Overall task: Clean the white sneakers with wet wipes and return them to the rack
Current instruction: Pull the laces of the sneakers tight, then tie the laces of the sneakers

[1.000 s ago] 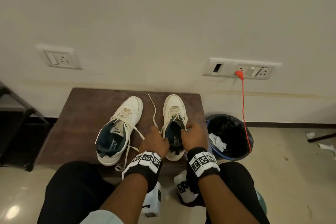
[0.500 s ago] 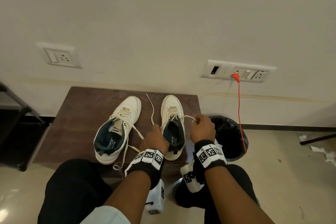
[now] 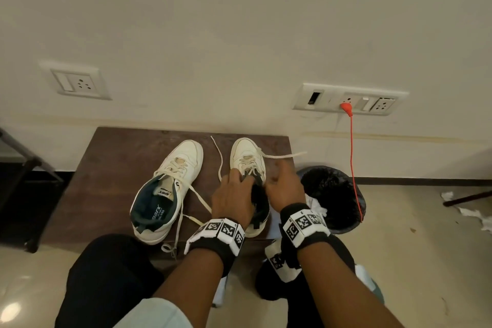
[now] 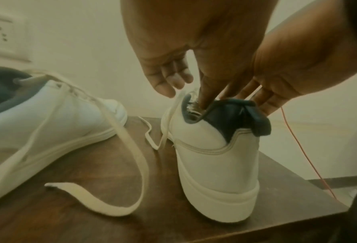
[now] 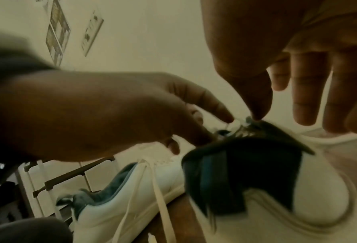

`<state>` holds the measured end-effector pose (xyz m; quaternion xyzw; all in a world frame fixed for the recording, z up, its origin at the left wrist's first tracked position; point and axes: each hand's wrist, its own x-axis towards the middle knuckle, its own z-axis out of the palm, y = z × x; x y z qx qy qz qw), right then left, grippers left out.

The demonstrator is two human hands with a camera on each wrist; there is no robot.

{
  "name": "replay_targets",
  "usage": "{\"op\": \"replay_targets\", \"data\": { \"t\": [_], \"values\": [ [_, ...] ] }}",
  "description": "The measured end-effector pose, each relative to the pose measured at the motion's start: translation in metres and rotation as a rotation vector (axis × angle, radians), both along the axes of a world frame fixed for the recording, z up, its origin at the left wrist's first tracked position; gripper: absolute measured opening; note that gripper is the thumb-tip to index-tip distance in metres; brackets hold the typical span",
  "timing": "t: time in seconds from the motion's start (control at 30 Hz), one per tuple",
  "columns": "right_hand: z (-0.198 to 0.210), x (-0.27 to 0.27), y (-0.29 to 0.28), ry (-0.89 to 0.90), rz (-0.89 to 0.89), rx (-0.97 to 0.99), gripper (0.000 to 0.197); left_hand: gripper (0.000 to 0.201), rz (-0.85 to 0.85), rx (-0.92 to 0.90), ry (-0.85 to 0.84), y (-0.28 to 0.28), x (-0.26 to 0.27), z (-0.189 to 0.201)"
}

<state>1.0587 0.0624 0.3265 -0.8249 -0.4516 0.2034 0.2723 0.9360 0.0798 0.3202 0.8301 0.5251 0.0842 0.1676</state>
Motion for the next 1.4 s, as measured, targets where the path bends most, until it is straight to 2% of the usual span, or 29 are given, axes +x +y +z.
{"op": "replay_targets", "data": {
  "t": [0.1, 0.2, 0.27, 0.37, 0.43, 0.5, 0.57, 0.67, 0.77, 0.83, 0.9, 0.97, 1.03, 1.1, 1.17, 1.23, 1.33, 1.4],
  "values": [
    [-0.019, -0.004, -0.010, 0.048, -0.023, -0.035, 0.036, 0.024, -0.092, 0.107, 0.125, 0.007, 0.014, -0.005],
    [-0.033, -0.010, -0.014, 0.063, -0.021, -0.183, 0.018, 0.024, -0.142, 0.162, 0.242, 0.020, 0.022, -0.012],
    [-0.039, -0.009, -0.012, 0.047, -0.027, -0.212, 0.018, 0.025, -0.161, 0.181, 0.310, 0.029, 0.026, -0.017],
    [-0.036, -0.008, -0.008, -0.028, -0.034, -0.211, 0.022, 0.026, -0.177, 0.113, 0.417, 0.039, 0.032, -0.019],
    [-0.034, -0.009, -0.006, -0.087, -0.037, -0.216, 0.025, 0.024, -0.195, 0.116, 0.408, 0.043, 0.035, -0.021],
    [-0.031, -0.011, -0.005, -0.116, -0.035, -0.215, 0.024, 0.027, -0.234, 0.131, 0.346, 0.043, 0.038, -0.024],
    [-0.031, -0.013, -0.004, -0.138, -0.040, -0.197, 0.021, 0.028, -0.197, 0.083, 0.235, 0.040, 0.038, -0.029],
    [-0.030, -0.015, -0.001, -0.138, -0.050, -0.199, 0.021, 0.022, -0.065, -0.063, 0.029, 0.037, 0.031, -0.031],
    [-0.031, -0.014, 0.000, -0.116, -0.057, -0.216, 0.022, 0.013, 0.076, -0.142, -0.273, 0.045, 0.026, -0.037],
    [-0.031, -0.016, -0.001, -0.128, -0.041, -0.237, 0.022, 0.010, 0.177, -0.289, -0.461, 0.050, 0.023, -0.037],
    [-0.030, -0.020, -0.003, -0.144, -0.009, -0.269, 0.021, 0.011, 0.264, -0.423, -0.585, 0.049, 0.020, -0.034],
    [-0.028, -0.022, -0.003, -0.173, 0.017, -0.293, 0.021, 0.010, 0.281, -0.396, -0.613, 0.044, 0.018, -0.032],
    [-0.026, -0.023, -0.005, -0.193, 0.030, -0.299, 0.022, 0.010, 0.141, -0.167, -0.485, 0.036, 0.017, -0.027],
    [-0.025, -0.023, -0.009, -0.200, 0.057, -0.316, 0.022, 0.016, -0.107, 0.133, -0.261, 0.029, 0.019, -0.022],
    [-0.022, -0.024, -0.013, -0.207, 0.087, -0.342, 0.022, 0.016, -0.289, 0.350, -0.121, 0.026, 0.018, -0.019],
    [-0.020, -0.028, -0.015, -0.220, 0.104, -0.353, 0.021, 0.009, -0.388, 0.425, -0.022, 0.024, 0.013, -0.016],
    [-0.017, -0.034, -0.016, -0.242, 0.135, -0.349, 0.020, 0.024, -0.429, 0.434, 0.072, 0.021, 0.004, -0.013],
    [-0.016, -0.036, -0.017, -0.241, 0.162, -0.350, 0.019, 0.013, -0.480, 0.439, 0.127, 0.019, 0.000, -0.011]
  ]
}}
